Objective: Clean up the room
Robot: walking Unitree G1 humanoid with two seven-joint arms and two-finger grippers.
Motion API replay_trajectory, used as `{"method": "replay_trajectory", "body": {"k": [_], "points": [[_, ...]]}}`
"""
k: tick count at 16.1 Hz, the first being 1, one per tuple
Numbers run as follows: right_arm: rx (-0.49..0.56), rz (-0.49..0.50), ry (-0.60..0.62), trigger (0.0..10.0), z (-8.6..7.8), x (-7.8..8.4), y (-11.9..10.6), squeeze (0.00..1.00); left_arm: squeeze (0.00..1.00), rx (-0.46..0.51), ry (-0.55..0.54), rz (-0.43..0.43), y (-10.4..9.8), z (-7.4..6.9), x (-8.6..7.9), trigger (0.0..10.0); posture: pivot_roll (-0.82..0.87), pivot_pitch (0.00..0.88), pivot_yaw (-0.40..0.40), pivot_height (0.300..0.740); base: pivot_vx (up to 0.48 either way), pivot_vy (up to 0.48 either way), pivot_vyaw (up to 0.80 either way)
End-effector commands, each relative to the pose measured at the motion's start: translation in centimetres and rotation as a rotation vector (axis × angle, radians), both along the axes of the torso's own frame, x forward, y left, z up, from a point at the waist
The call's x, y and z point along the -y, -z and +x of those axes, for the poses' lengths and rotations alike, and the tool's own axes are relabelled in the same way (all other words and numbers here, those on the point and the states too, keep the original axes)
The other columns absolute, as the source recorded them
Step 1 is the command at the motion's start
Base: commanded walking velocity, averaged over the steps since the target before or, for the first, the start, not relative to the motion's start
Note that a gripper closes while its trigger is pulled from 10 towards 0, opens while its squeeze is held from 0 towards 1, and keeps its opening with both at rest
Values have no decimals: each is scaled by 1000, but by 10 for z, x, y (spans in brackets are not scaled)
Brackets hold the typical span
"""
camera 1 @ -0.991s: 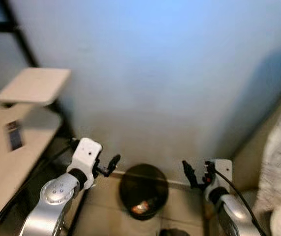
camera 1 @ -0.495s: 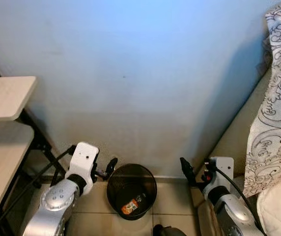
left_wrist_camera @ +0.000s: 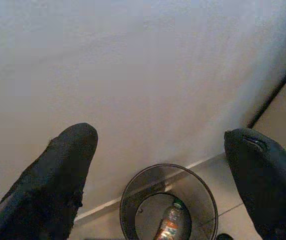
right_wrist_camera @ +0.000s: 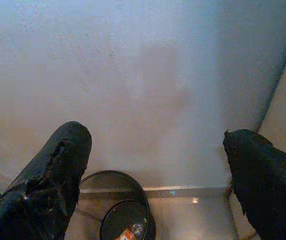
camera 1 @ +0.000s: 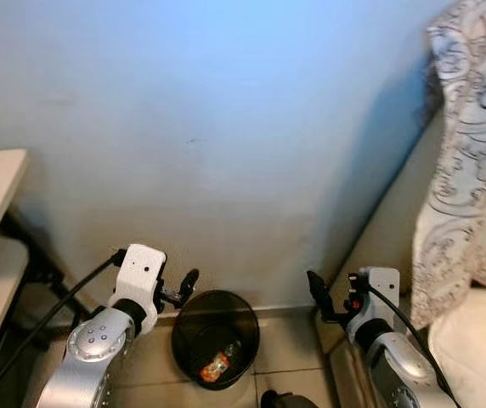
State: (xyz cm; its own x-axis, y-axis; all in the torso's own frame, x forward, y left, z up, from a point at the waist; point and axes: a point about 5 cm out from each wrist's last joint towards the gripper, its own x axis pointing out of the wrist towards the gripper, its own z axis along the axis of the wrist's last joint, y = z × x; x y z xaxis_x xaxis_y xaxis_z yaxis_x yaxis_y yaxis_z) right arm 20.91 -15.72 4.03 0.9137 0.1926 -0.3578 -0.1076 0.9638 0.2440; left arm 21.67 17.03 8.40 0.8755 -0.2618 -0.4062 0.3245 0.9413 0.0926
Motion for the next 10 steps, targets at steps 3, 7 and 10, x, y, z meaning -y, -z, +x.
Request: {"method": "replay_trajectory", "body": {"k": [3,7,10], "points": [[19,4,16,10000,-3,1,-5,0,0,-8,7,9,1,-3,-2,10000,-18,0,22,740,0,0,-771],[19,-2,22,10000,-3,4,-3,0,0,4,28,12,-2,-3,-2,10000,-11,0,18,740,0,0,-772],[14,-3,20,10000,-4,3,-1,0,0,11,45,-5,-3,-3,0,10000,-13,0,20,740,0,0,-769]]}}
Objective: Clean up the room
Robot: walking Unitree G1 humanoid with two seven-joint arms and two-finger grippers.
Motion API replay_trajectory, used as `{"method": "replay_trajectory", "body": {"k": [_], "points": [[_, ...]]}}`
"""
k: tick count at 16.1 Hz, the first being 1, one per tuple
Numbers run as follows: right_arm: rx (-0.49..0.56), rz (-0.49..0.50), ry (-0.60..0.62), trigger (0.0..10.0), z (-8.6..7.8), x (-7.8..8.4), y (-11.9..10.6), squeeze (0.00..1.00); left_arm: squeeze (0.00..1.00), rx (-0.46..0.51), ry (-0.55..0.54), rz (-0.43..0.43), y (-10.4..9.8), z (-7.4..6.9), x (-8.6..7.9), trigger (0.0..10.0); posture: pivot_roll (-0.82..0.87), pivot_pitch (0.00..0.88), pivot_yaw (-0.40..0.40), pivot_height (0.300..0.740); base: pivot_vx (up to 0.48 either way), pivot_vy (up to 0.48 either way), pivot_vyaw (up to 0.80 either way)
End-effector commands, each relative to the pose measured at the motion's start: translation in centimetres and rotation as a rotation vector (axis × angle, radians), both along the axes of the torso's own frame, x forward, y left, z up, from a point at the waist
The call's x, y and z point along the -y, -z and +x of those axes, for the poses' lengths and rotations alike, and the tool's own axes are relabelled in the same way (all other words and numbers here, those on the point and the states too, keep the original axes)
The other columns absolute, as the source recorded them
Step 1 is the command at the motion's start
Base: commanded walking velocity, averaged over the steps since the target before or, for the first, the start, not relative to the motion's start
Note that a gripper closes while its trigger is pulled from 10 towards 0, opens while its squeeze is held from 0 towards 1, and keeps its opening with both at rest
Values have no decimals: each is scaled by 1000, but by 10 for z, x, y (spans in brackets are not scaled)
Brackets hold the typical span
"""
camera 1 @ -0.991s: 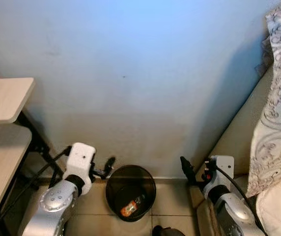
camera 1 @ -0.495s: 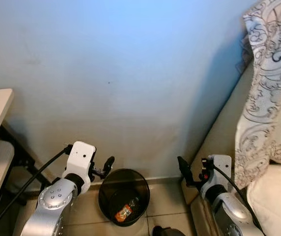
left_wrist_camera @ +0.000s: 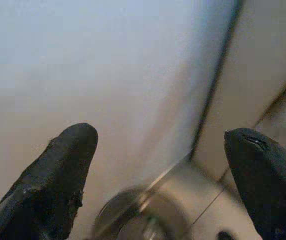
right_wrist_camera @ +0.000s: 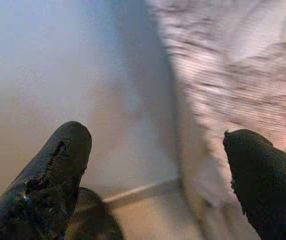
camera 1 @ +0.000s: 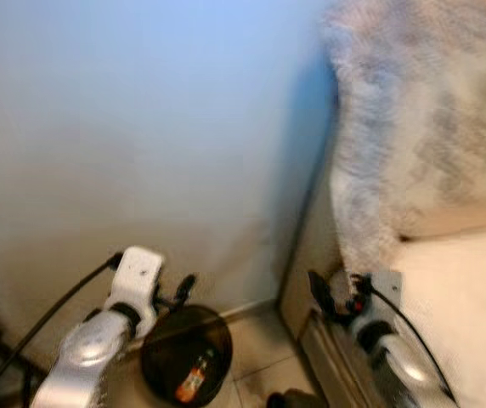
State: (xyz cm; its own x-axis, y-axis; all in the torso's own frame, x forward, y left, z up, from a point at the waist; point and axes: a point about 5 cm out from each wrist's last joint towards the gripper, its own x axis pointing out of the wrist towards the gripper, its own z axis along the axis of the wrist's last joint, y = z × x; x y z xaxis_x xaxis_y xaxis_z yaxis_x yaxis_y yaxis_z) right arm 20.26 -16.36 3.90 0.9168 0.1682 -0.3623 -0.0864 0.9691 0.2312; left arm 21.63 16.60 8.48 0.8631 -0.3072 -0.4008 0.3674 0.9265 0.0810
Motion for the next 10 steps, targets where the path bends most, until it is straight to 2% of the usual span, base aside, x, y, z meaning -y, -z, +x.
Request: {"method": "replay_trajectory", "body": {"k": [1,3,6,7,9,10], "points": [[16,9,-1,10000,2,-4,-2,0,0,12,1,3,-3,-2,-4,10000,-15,0,19,740,0,0,-769],[16,8,1,10000,2,-3,-3,0,0,20,-3,-12,-4,-2,-3,10000,-16,0,18,740,0,0,-769],[18,2,3,10000,2,-2,-4,0,0,52,-29,32,-6,1,-5,10000,-20,0,14,740,0,0,-775],[22,-1,6,10000,2,0,-5,0,0,18,-92,-8,-3,0,-9,10000,-20,0,12,740,0,0,-769],[26,-7,13,10000,2,2,-5,0,0,6,-124,-16,-1,0,-11,10000,-19,0,10,740,0,0,-772],[28,-11,17,10000,3,3,-5,0,0,38,-135,28,-2,2,-13,10000,-19,0,10,740,0,0,-769]]}}
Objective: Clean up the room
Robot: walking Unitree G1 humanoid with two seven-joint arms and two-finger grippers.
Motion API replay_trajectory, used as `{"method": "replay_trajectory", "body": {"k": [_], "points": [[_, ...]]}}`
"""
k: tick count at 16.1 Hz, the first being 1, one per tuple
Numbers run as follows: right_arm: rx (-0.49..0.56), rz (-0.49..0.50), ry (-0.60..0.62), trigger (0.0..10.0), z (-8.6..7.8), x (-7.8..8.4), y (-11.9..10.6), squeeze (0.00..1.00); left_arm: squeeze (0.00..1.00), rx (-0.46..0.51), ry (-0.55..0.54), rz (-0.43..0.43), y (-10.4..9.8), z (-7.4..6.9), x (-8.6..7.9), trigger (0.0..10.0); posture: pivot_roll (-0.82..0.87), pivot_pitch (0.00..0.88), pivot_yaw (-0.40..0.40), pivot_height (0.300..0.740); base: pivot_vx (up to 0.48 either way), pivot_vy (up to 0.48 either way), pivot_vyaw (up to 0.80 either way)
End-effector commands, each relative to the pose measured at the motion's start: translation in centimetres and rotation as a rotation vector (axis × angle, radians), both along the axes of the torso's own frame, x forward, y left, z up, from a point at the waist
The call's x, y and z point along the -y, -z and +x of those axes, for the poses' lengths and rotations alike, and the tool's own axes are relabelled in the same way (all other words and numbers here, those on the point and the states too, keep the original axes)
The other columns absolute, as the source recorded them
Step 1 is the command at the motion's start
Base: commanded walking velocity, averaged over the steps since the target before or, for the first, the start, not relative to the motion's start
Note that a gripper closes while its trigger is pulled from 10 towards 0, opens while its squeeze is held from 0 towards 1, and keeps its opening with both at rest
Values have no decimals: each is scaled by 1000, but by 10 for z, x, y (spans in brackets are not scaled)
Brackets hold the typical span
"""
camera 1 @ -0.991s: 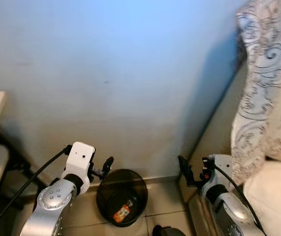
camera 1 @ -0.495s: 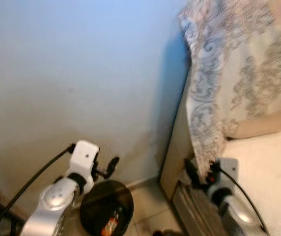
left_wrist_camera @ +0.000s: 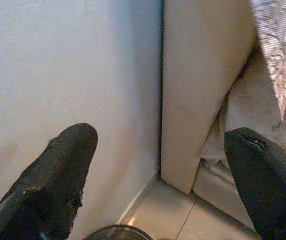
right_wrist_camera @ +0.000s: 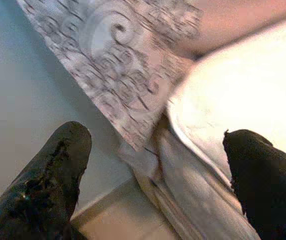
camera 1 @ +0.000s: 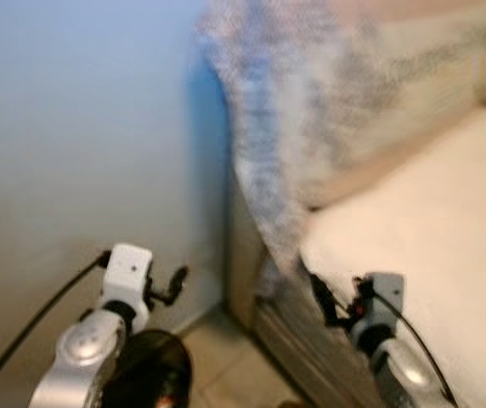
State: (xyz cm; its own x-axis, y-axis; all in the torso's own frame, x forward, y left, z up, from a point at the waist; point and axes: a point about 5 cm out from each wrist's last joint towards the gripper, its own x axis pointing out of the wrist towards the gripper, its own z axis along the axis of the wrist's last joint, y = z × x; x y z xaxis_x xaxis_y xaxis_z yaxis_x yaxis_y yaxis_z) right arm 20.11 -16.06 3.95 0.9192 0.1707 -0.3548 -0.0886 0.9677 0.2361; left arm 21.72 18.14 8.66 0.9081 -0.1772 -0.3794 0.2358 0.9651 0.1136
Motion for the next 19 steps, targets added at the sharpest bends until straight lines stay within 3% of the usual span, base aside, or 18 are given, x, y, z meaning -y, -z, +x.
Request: {"method": "replay_trajectory", "body": {"k": [1,3,5,6,7,8,11,13,16,18,19], "points": [[25,-46,26,10000,6,9,-5,0,0,48,-26,37,-3,4,-1,10000,-19,0,9,740,0,0,-769],[40,-132,32,10000,9,14,-6,0,0,53,-81,45,-2,8,-5,10000,-18,0,8,740,0,0,-772],[35,-94,37,10000,13,18,-9,0,0,136,-193,101,-7,13,-14,10000,-19,0,11,740,0,0,-772],[48,-98,55,10000,15,21,-11,0,141,220,-266,85,-12,17,-18,10000,-20,0,11,740,0,0,-781],[50,-103,55,10000,15,22,-11,0,157,219,-257,90,-12,17,-18,10000,-20,0,11,740,0,0,-775],[41,-110,58,10000,15,22,-11,0,329,219,-257,86,-12,17,-17,10000,-20,0,12,740,0,0,-781],[38,-127,78,10000,17,24,-12,0,373,176,-293,35,-13,17,-19,10000,-19,0,11,740,0,0,-779],[69,-68,121,10000,19,24,-16,0,0,187,-156,-13,-16,16,-12,10000,-18,0,11,740,0,0,-766],[179,-217,137,10000,26,26,-25,0,0,186,-153,36,-13,15,-13,10000,-21,0,9,740,0,0,-767],[182,-203,184,10000,28,26,-25,0,0,189,-161,40,-15,16,-14,10000,-22,0,8,740,0,-180,-778],[183,-248,244,10000,28,27,-26,0,0,184,-156,43,-15,17,-15,10000,-22,0,9,740,0,-435,-781]]}}
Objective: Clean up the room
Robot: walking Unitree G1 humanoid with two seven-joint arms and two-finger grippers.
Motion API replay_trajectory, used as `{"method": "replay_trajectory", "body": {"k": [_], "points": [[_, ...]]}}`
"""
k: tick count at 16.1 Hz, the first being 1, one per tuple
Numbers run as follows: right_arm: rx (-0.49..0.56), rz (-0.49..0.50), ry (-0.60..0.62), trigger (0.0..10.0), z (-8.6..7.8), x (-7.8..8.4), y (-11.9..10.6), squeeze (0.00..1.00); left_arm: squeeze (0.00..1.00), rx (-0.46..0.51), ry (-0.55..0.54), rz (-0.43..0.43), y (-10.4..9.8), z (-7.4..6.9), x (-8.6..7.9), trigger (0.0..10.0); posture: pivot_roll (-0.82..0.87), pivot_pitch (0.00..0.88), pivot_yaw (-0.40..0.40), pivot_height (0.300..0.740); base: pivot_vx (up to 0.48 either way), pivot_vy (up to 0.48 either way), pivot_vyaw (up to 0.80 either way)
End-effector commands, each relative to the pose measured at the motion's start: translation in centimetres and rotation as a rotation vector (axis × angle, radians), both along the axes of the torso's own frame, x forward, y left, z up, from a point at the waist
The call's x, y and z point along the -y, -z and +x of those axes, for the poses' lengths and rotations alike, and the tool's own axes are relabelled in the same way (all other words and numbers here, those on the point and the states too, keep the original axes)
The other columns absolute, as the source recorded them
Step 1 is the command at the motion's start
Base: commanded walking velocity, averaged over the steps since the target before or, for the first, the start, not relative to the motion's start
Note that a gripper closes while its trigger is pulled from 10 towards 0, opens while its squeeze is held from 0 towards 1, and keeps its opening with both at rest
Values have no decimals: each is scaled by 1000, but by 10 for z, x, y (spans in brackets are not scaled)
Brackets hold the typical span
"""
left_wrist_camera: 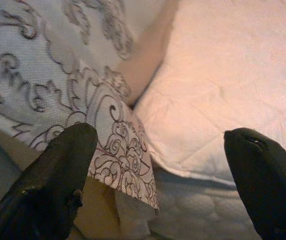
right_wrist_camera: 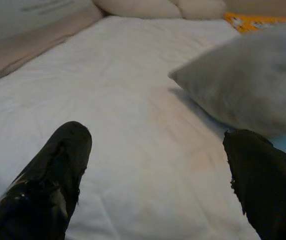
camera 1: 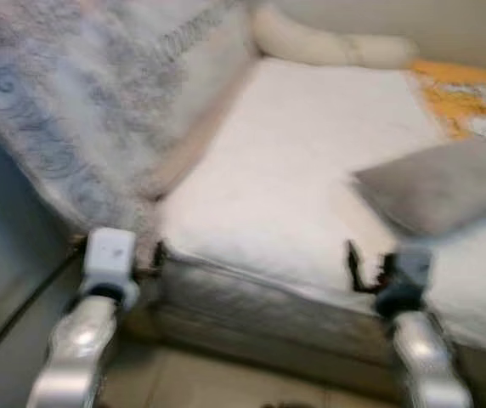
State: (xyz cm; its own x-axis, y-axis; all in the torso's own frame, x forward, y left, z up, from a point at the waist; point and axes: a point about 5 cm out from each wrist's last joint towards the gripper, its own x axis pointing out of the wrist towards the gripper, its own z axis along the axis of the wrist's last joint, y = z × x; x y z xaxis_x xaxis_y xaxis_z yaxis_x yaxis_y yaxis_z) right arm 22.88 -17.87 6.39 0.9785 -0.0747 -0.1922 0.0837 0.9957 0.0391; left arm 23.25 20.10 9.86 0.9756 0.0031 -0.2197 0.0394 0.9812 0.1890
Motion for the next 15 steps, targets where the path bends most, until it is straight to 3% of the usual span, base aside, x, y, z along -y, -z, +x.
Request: {"method": "replay_trajectory", "body": {"k": [1,3,5,8,10,15], "points": [[6,-18,32,10000,1,6,-2,0,0,10,20,-7,-3,2,5,10000,-23,0,8,740,0,-439,-781],[12,42,11,10000,1,3,-1,0,0,14,25,-10,-3,2,6,10000,-23,0,8,740,0,-437,-800],[51,40,81,10000,4,6,-4,0,0,28,14,-53,-5,4,8,10000,-25,0,8,740,0,-126,-800],[35,14,45,10000,6,7,-4,0,0,38,33,-67,-6,7,11,10000,-26,0,3,740,0,0,-800],[18,84,-29,10000,6,5,-3,0,0,44,38,-77,-7,8,12,10000,-26,0,1,740,124,0,0],[28,70,-16,10000,14,7,-6,0,0,41,20,-51,-8,13,11,10000,-27,0,-2,740,259,0,0]]}}
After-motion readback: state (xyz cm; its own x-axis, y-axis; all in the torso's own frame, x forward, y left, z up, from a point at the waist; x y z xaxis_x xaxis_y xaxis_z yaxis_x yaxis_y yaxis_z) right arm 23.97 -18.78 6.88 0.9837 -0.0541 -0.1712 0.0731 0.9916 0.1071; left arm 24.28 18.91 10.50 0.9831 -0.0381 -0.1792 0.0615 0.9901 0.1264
